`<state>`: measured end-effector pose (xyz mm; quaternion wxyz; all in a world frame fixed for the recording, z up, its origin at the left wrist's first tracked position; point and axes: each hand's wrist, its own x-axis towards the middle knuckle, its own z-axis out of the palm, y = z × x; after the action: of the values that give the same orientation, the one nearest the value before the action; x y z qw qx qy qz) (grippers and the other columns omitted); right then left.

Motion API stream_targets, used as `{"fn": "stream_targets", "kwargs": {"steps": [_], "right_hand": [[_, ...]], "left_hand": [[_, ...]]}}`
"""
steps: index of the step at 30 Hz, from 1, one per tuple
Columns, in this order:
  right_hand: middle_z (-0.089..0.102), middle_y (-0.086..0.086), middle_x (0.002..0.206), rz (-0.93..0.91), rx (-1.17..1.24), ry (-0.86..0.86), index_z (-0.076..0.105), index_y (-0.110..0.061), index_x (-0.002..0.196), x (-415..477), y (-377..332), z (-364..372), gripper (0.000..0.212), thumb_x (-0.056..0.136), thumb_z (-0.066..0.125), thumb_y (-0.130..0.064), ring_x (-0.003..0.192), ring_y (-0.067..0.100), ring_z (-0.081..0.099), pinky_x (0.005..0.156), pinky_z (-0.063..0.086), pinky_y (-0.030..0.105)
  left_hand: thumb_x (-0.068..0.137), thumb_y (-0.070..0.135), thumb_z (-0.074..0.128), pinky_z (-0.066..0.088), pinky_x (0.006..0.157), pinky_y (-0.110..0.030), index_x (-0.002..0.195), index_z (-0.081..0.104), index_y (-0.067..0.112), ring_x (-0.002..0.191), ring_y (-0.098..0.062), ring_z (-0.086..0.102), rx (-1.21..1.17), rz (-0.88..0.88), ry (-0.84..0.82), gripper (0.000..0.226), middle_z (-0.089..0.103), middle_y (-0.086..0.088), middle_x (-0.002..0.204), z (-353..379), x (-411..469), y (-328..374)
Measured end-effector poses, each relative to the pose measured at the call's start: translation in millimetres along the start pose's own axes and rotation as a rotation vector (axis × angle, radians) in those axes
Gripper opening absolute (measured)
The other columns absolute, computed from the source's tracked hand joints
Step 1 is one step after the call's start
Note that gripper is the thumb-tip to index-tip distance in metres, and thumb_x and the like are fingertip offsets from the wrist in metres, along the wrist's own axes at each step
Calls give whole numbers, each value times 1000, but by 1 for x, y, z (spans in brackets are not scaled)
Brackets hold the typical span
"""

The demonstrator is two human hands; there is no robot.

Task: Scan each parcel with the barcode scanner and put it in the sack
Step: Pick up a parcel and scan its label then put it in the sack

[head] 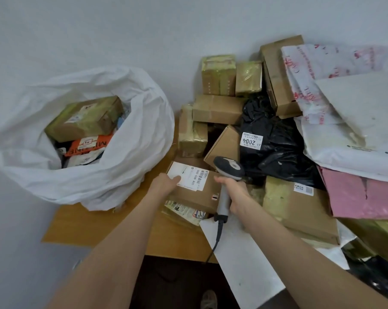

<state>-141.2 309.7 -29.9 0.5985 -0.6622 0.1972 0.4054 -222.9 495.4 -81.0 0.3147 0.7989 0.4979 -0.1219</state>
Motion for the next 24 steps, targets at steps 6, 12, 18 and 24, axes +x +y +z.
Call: {"fn": "stream_targets", "kwargs": {"steps": [6,12,18,24], "right_hand": [[63,10,111,-56,74,24,52,-10,126,-6,-10,4,53,79,78,-16,90,25,59,82,51,39],[65,10,108,-141,155,-45,52,-9,127,-31,-31,-1,53,81,76,-12,91,24,61,76,52,37],[64,4,111,-278,267,-46,57,-8,124,-52,-29,-13,49,80,77,-10,100,21,59,96,46,36],[67,4,116,-290,370,-166,56,-13,123,-81,-19,-7,53,77,81,-15,98,23,66,95,50,41]], "left_hand": [[96,51,44,44,76,-31,126,56,11,104,-27,61,-49,65,135,52,64,-9,120,-41,1,6],[96,40,55,47,60,-25,93,57,15,73,-11,61,-461,37,81,25,67,-1,93,-94,-28,15],[93,28,62,50,56,-26,125,56,4,77,-16,66,-849,37,110,40,69,-4,90,-115,-81,11],[86,18,71,59,62,-35,150,24,17,94,-26,69,-1139,86,-63,79,69,-12,107,-96,-126,13]]}}
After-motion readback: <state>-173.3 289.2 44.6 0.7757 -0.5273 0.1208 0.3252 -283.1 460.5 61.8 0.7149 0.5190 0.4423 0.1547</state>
